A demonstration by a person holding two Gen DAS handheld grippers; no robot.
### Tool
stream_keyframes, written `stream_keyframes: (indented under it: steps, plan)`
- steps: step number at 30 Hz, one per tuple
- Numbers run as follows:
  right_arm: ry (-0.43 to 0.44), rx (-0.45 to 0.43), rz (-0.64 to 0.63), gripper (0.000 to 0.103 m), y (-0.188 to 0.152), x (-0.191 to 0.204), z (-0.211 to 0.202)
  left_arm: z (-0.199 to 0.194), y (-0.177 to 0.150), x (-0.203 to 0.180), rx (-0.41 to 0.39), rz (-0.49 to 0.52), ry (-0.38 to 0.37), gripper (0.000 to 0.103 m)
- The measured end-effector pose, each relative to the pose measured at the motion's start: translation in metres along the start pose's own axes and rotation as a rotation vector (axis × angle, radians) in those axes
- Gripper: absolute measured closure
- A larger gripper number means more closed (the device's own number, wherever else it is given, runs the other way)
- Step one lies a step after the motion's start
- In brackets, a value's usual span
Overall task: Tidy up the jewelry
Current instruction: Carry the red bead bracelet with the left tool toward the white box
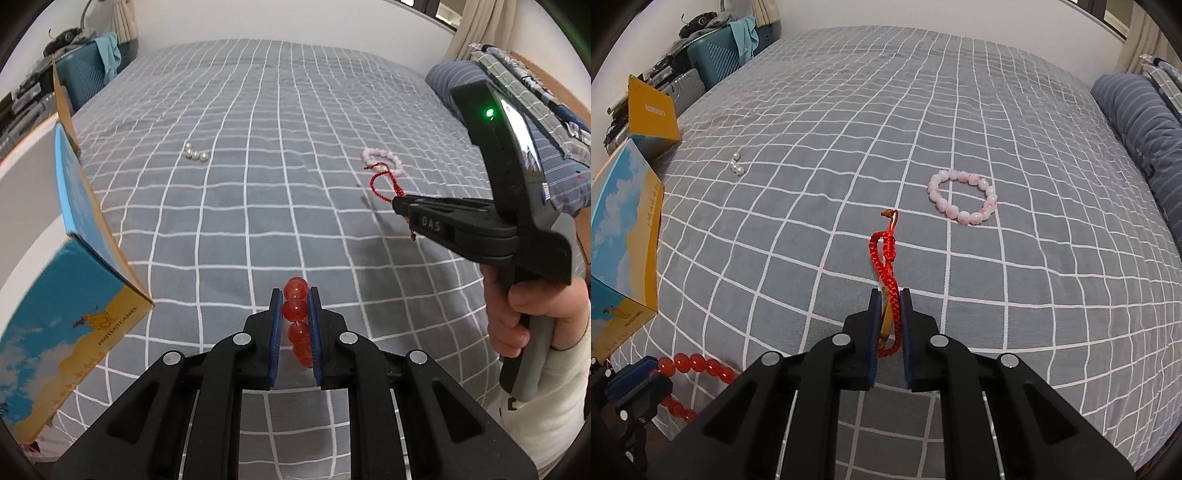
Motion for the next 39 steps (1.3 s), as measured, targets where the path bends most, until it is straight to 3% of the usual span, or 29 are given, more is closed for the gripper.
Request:
stream_keyframes:
  steps: [21,39]
  plan:
    - [-0.019,-0.084,0.022,0.094,0.015,-0.006,-0.046,-0.016,0.042,0.002,-0.070,-0.012,0.051,0.090]
    - [-0.009,-0.173,-0.013,0.094,0.049,0.014,-0.095,-0.057,0.094,0.018,-0.166,-0.053,0.074,0.090]
Point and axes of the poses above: each gripper's, at about its wrist camera, not at the fingertips, and z roughly the way its jaws point, x to its left, y to its top, the point moved 2 cm from there along z, roughly the way its jaws point, and after that the axes turned 9 degrees about -z, right-handed, at the moved point
